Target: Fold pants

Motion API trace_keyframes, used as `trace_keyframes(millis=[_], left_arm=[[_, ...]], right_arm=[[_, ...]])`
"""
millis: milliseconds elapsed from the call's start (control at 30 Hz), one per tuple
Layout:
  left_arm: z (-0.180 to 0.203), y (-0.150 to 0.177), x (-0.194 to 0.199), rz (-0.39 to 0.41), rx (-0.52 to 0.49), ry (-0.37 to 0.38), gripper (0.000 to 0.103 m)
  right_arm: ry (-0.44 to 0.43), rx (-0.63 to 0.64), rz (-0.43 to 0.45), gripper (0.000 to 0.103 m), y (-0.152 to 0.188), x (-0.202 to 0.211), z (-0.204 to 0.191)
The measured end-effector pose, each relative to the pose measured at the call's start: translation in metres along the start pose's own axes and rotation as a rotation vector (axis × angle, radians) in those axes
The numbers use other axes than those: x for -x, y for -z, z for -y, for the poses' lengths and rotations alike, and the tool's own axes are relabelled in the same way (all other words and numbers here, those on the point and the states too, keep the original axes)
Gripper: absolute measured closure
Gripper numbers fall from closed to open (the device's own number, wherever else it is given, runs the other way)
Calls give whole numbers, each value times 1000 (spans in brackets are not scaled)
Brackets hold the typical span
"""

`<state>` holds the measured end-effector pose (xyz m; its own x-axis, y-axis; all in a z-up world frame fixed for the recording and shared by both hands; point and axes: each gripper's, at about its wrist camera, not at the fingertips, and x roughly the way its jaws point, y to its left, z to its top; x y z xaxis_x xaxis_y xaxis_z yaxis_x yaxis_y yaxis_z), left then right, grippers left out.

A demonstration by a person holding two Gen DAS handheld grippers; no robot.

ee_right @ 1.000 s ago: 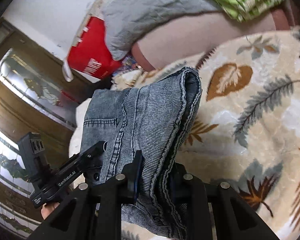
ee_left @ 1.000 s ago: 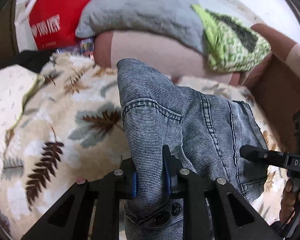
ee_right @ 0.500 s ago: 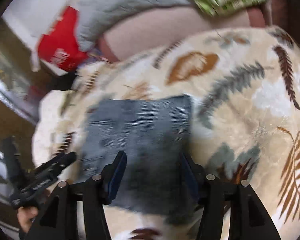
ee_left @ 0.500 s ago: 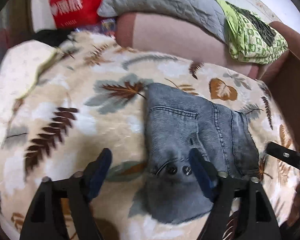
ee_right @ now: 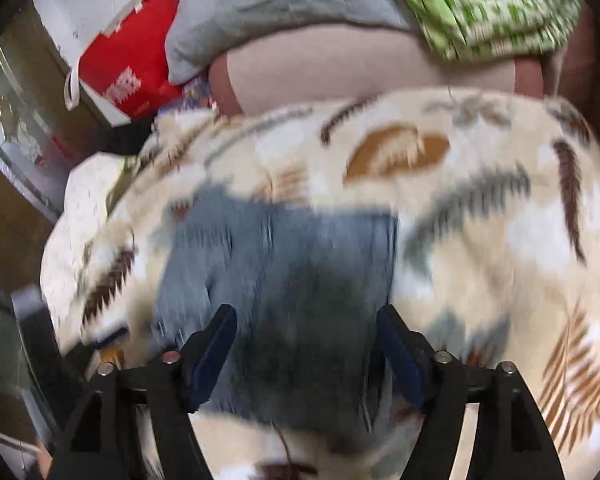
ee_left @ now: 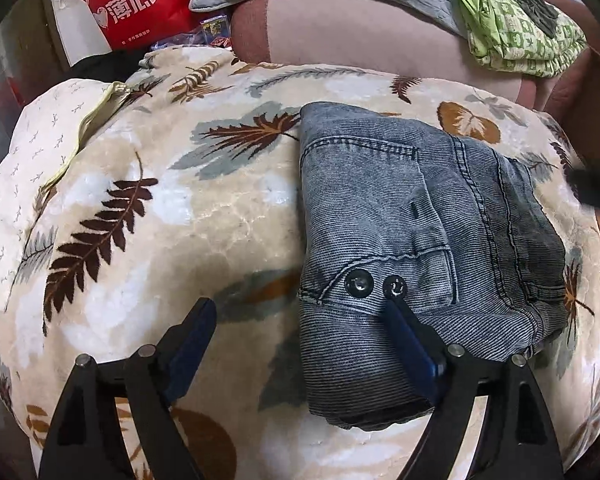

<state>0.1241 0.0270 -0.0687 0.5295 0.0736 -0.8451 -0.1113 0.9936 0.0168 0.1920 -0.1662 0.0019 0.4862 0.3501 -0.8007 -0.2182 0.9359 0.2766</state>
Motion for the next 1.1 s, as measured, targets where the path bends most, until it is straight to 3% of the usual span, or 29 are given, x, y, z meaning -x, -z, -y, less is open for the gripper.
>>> trace_keyframes(millis=[167, 267, 300, 333, 433, 500, 633, 733, 900, 1100], left_arm=[[-3, 0, -4, -5, 5, 17, 16], [-3, 0, -5, 1, 5, 22, 15], [-3, 0, -6, 1, 3, 16, 15], [-3, 0, -6, 1, 3, 15, 15], [-6, -1, -4, -4, 19, 28, 15], [-11, -1, 3, -6, 50, 53, 15], [-18, 7, 34, 30, 119, 90, 15], [-13, 16, 60, 54, 114, 135, 15], [0, 23, 96, 129, 104, 89, 14], [17, 23, 114, 150, 56, 77, 9]], right_arm=[[122, 79, 25, 27, -47, -41, -15], [219, 60, -142, 24, -43, -100, 3], [212, 45, -175, 19, -39, -114, 9], [230, 32, -151, 11, -37, -112, 12], [195, 28, -155, 11, -36, -92, 12], [171, 43, -104, 11, -30, -61, 8], [93, 49, -29, 10, 9, 11, 3], [62, 108, -17, 7, 47, 47, -7], [149, 178, -16, 0, 92, 78, -11], [204, 255, 33, 0, 108, 103, -24]])
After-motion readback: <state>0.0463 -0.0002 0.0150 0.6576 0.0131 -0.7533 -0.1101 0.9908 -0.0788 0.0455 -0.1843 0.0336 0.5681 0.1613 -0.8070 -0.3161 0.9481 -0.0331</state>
